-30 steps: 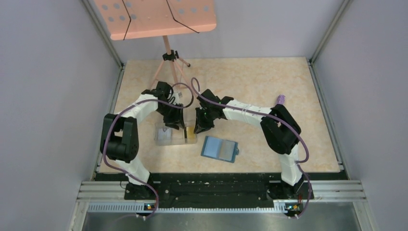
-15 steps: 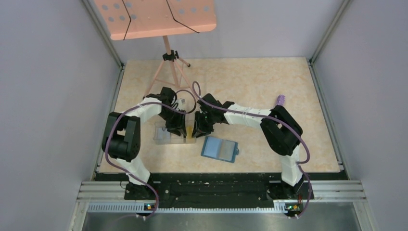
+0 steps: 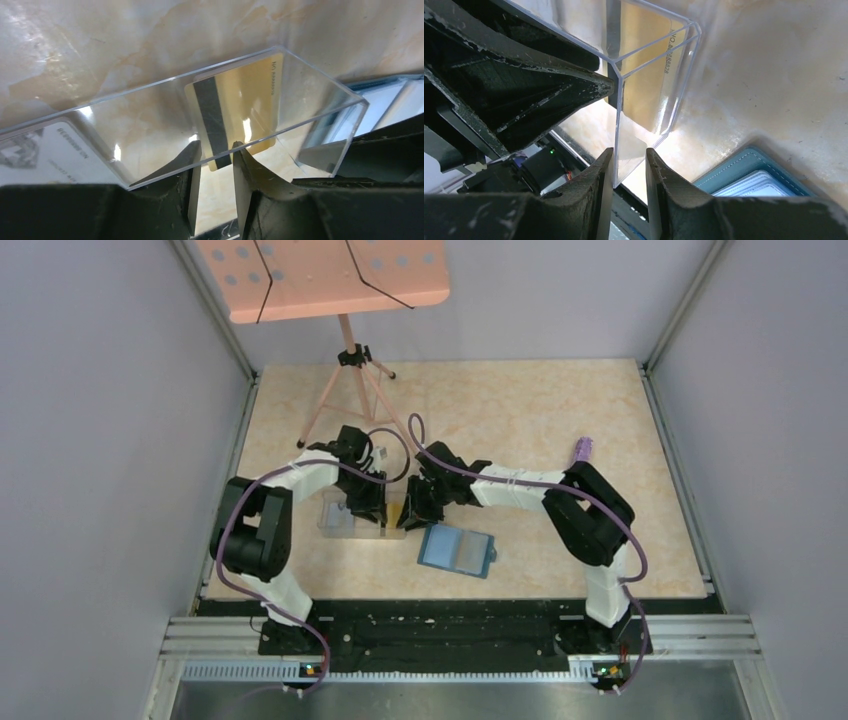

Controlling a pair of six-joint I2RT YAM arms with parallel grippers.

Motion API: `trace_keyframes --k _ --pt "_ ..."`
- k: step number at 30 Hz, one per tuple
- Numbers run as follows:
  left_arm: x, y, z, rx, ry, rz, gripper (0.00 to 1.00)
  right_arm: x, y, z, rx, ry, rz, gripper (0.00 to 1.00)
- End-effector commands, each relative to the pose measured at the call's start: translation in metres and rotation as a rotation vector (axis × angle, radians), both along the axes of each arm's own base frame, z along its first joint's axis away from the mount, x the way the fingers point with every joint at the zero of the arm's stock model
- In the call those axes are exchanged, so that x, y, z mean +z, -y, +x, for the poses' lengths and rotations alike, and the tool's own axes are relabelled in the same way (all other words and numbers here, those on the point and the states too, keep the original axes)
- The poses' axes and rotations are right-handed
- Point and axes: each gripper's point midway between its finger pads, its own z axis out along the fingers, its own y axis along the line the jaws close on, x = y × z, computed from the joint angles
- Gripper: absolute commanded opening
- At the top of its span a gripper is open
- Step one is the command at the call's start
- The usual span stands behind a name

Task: Put the credit cards into the card holder
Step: Pick up the credit card from the storage box.

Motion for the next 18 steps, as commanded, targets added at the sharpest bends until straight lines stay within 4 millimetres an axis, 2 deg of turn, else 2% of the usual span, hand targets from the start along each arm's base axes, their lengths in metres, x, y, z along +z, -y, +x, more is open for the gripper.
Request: trace_keyframes --k 1,4,8,13,18 --pt "-0.014 0.014 -0.014 0.005 -0.051 -0.075 0.34 0.041 -0.018 -0.009 0.040 0.030 0.136 0.27" --pt "-0.008 0.022 -0.013 0.009 -0.041 -0.122 0.32 0.042 -0.019 -0.010 0.037 0.028 0.148 0.26" --pt "0.001 0.022 -0.009 0.015 -0.004 -0.127 0.31 0.045 -0.019 -0.010 0.030 0.029 0.157 0.25" --pt "0.020 0.008 0.000 0.034 0.102 -0.058 0.35 0.047 -0.018 -0.009 0.022 0.035 0.157 0.25" --pt "0.047 -0.001 0.006 0.083 0.250 -0.047 0.42 0.046 -0.017 -0.009 0.020 0.034 0.155 0.26"
